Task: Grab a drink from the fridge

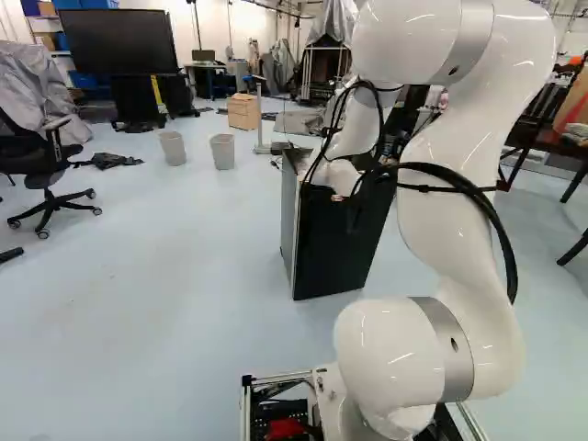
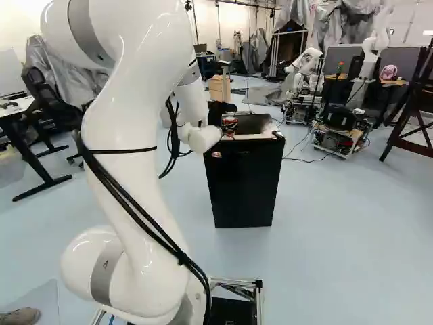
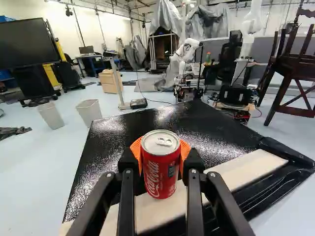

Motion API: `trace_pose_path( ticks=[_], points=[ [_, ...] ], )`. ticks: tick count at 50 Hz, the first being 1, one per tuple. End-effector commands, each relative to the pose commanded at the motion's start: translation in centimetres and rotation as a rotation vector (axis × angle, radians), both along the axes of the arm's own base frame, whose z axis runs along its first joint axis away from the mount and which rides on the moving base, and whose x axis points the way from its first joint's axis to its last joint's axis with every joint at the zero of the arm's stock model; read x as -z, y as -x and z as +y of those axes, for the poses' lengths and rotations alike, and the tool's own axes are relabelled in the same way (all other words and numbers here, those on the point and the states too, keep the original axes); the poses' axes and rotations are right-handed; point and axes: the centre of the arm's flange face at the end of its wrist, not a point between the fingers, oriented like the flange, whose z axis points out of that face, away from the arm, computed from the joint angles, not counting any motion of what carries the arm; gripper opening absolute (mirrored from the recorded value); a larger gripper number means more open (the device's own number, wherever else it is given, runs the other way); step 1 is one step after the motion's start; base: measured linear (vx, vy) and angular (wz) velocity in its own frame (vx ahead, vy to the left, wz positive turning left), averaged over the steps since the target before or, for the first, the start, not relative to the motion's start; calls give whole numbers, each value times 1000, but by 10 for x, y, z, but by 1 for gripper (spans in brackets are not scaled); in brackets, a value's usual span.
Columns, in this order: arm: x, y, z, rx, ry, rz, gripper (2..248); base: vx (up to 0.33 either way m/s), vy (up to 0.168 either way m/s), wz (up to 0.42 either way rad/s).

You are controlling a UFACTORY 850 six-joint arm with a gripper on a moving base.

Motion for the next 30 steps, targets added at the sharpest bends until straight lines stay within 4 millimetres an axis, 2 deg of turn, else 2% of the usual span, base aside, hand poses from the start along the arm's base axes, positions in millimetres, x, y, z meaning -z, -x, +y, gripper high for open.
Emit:
trace_pose_path(
  ticks=[30],
  points=[
    [-33,1,0,0,6,-59,96,0,0,0]
  ],
)
